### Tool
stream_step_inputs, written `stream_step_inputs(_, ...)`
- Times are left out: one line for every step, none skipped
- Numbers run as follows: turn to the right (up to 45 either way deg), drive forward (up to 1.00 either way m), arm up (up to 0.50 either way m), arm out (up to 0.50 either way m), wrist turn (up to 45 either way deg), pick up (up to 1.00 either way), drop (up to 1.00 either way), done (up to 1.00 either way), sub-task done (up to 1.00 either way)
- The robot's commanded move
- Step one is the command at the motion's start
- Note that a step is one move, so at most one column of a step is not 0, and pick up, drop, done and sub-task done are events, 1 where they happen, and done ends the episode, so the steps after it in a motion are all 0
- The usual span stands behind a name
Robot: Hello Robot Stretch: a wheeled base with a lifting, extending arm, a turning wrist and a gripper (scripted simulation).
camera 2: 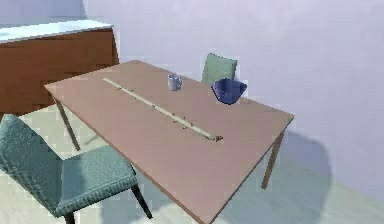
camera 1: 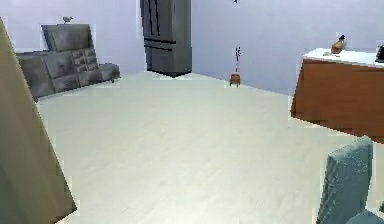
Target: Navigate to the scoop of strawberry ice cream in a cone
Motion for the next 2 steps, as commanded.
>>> stream_step_inputs(-9.0,0.00,0.00,0.00,0.0,0.00,0.00,0.00,0.00)
stream_step_inputs(0.0,0.80,0.00,0.00,0.0,0.00,0.00,0.00,0.00)
